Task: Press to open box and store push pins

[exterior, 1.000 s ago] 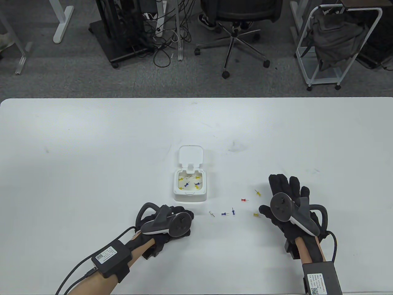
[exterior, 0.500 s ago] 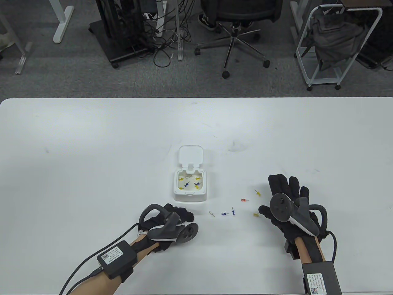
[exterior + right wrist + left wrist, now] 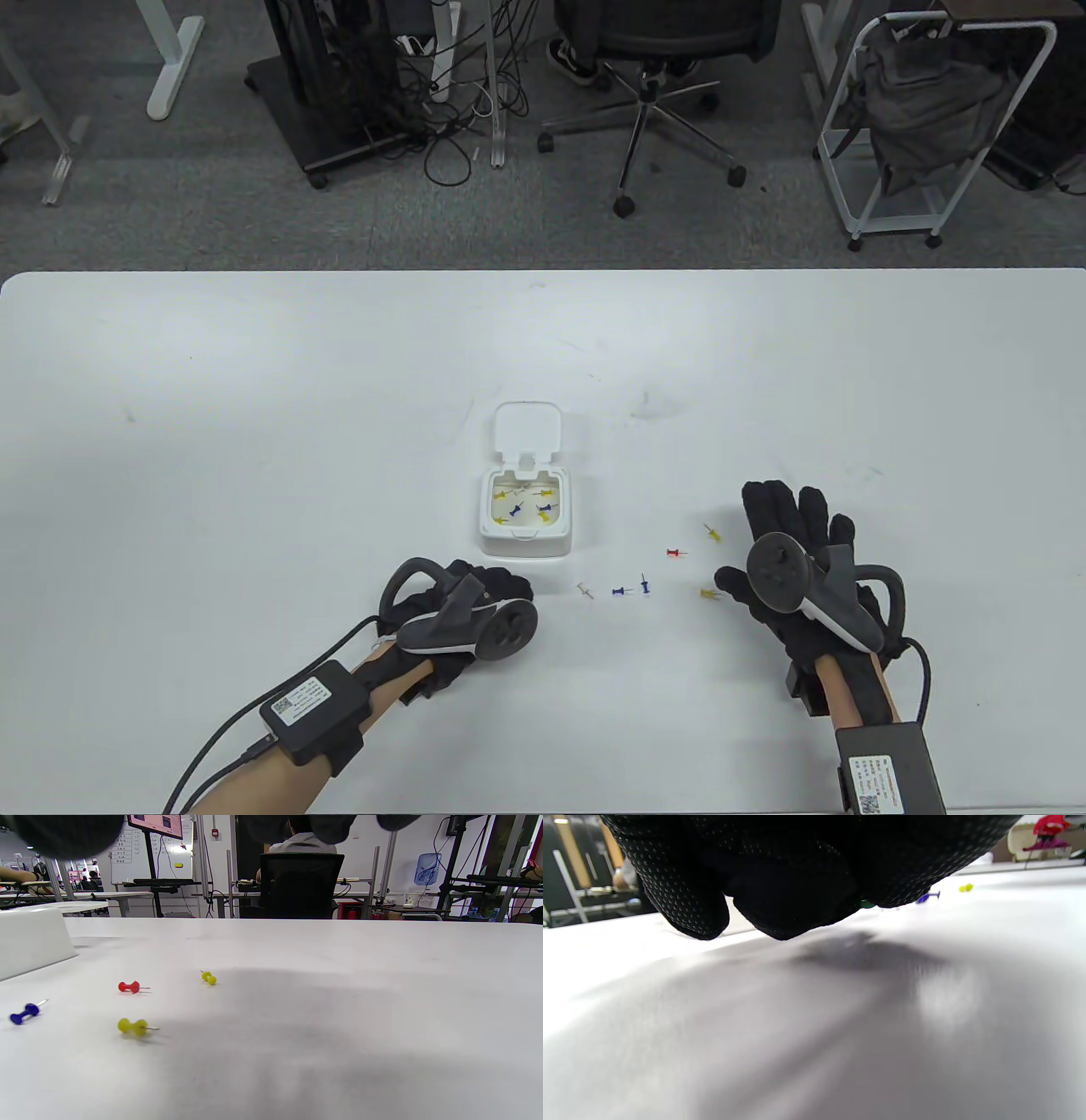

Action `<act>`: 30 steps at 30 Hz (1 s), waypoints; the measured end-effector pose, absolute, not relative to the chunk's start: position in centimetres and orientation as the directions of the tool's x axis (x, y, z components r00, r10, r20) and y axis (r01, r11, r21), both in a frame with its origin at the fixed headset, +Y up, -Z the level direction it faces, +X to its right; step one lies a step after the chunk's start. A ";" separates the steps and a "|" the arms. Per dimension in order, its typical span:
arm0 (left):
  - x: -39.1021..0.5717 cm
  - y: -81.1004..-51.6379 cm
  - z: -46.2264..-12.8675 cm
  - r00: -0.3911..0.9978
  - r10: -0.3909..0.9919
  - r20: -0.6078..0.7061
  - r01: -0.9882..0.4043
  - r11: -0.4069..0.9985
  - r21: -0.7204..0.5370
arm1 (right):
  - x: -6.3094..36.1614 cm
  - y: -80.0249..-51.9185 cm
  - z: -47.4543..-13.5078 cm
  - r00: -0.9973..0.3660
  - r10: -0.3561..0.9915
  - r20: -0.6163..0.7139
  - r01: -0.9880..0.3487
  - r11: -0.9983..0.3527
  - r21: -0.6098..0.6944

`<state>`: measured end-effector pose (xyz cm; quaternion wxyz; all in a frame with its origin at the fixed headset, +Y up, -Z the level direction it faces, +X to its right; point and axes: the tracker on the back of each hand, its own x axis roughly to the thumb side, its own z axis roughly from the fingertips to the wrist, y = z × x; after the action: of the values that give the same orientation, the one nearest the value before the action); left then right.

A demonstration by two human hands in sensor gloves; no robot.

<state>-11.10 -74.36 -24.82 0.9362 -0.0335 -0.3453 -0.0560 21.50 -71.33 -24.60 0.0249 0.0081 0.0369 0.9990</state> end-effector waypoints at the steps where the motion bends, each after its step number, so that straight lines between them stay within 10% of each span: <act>1: -11.1 -74.0 -25.0 0.760 -0.071 0.647 0.113 0.993 -0.025 | 21.5 -71.3 -24.6 -0.999 0.052 0.014 -0.051 -0.996 0.075; 14: -10.9 -68.4 -30.1 0.847 -0.026 0.532 0.017 1.000 0.021 | 21.5 -71.3 -24.6 -0.998 0.054 0.013 -0.053 -0.996 0.077; 30: -9.7 -70.0 -34.8 0.901 -0.042 0.432 0.056 0.998 -0.020 | 21.5 -71.4 -24.6 -0.998 0.052 0.017 -0.051 -0.996 0.080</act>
<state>-9.67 -69.97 -34.76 0.9748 -0.0159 -0.2211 -0.0251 21.53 -71.35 -24.60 0.0258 0.0096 0.0396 0.9988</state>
